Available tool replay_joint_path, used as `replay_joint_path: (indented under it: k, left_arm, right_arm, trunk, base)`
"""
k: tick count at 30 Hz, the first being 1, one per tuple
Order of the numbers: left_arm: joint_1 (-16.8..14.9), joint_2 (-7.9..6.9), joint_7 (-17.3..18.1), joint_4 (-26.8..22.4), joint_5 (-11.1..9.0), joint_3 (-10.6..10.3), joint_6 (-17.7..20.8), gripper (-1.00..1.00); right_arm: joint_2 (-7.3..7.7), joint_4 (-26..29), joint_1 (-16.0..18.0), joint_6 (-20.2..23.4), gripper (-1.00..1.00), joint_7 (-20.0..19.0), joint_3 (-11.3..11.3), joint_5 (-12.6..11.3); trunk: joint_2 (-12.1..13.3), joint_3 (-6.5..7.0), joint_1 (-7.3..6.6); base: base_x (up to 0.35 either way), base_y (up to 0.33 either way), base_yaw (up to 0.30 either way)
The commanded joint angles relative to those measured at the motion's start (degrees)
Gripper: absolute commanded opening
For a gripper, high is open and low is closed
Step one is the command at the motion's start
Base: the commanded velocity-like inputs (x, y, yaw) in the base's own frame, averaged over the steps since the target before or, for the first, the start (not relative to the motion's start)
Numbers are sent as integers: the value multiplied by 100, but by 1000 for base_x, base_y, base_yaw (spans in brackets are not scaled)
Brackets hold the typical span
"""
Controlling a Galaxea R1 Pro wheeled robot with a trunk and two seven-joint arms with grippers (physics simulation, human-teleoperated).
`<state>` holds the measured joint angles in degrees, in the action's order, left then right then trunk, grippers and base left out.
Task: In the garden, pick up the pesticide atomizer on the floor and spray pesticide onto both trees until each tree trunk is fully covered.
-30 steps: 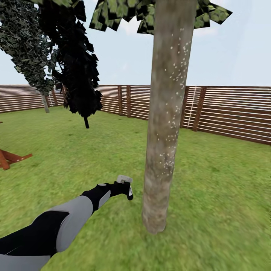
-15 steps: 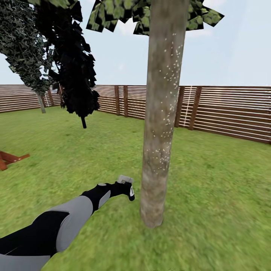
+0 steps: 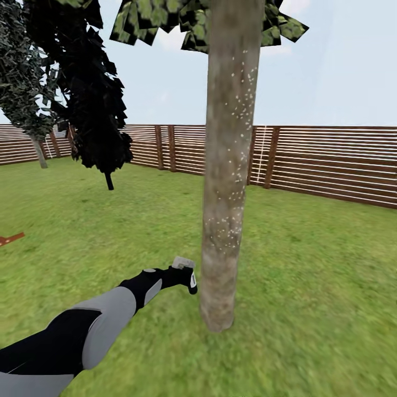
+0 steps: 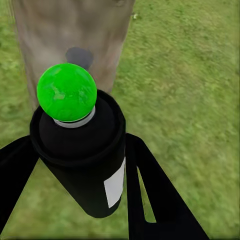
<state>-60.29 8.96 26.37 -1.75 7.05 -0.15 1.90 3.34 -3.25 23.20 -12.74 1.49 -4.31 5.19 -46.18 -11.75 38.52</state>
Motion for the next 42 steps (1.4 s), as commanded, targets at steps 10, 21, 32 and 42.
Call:
replay_joint_path:
  k: [10, 21, 32, 42]
  left_arm:
    - [0, 0, -18, -1, 6, 6, -6, -100]
    - [0, 0, -25, -1, 6, 13, 13, -100]
    - [208, -163, -29, -1, 15, 15, 18, -100]
    - [266, -184, -31, -1, 6, 14, -1, -100]
  right_arm:
    - [0, 0, 0, 0, 100, 0, 0, 0]
    - [0, 0, 0, 0, 100, 2, 0, 0]
    - [0, 1, 0, -13, 100, 6, 0, 9]
    - [2, 1, 0, -18, 100, 0, 1, 15]
  trunk:
    - [0, 0, 0]
    - [0, 0, 0]
    - [0, 0, 0]
    - [0, 0, 0]
  base:
    - [0, 342, -241]
    - [0, 344, -292]
    - [15, 167, -76]
    - [0, 62, -74]
